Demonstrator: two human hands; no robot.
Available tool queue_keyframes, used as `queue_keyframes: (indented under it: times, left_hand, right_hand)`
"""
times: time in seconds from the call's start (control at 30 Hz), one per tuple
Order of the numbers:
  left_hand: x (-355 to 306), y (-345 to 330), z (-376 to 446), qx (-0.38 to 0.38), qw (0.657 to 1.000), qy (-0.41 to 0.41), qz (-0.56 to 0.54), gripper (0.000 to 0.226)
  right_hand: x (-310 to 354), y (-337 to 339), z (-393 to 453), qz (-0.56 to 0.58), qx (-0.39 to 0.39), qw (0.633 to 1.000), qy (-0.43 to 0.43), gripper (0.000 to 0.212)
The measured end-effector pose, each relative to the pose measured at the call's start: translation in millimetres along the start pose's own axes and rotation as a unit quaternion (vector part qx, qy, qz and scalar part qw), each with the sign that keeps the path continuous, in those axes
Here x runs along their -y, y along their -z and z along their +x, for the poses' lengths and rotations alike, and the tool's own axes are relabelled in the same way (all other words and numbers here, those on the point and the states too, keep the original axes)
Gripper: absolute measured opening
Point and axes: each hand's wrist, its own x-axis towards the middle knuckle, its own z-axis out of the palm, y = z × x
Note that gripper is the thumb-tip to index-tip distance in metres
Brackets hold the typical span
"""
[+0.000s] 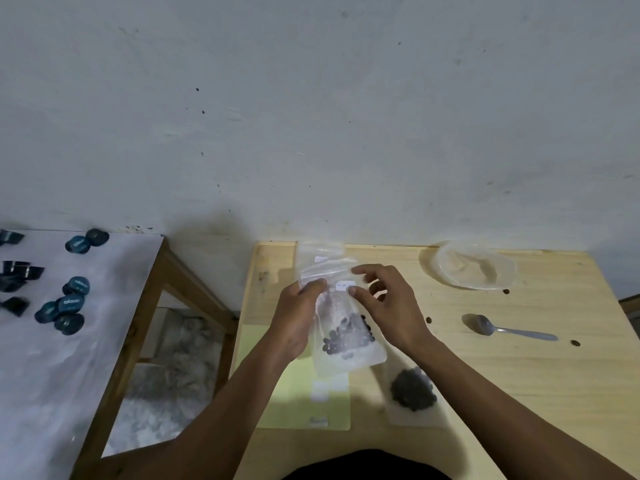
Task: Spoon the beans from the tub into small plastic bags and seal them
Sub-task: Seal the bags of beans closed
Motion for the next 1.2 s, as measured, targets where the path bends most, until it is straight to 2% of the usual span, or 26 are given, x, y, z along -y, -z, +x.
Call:
queue_keyframes:
  times: [0.17, 0.27, 0.37, 0.6, 0.93, 1.13, 1.2]
  left_hand:
    - [0.0, -1.1, -5.9, 0.010, 1.000, -0.009, 0.000, 0.015]
    - [-2.8, -0.8, -12.2, 0.016, 0.999, -0.032, 0.021, 0.015]
    - [-2.9, 1.1, -17.0, 0.019, 0.997, -0.058, 0.050, 0.014]
    - [-6.4, 3.6, -25.4, 0.033, 0.987, -0.111, 0.110, 0.009]
    - [-8.0, 4.2, -32.9, 0.071, 0.980, -0.140, 0.120, 0.016]
    - [-6.3, 5.1, -36.2, 0.085, 0.979, -0.147, 0.112, 0.013]
    - [-5.3, 4.7, -34.6, 0.059, 0.979, -0.154, 0.120, 0.009]
  right_hand:
    - [0.0, -0.1, -3.3, -0.005, 0.008, 1.000, -0.013, 0.012]
    - [2.3, 1.0, -4.3, 0.031, 0.015, 0.997, -0.062, 0.010]
    - [7.8, 4.7, -4.6, 0.054, 0.057, 0.991, -0.109, 0.008]
    - [14.6, 9.8, -4.0, -0.053, 0.090, 0.993, -0.053, 0.004]
    - [26.5, 9.7, -3.2, -0.089, 0.083, 0.991, -0.046, 0.008]
    - [33.4, 10.5, -4.7, -0.079, 0.082, 0.992, -0.058, 0.009]
    - [33.9, 10.2, -6.9, -0.015, 0.069, 0.994, -0.083, 0.021]
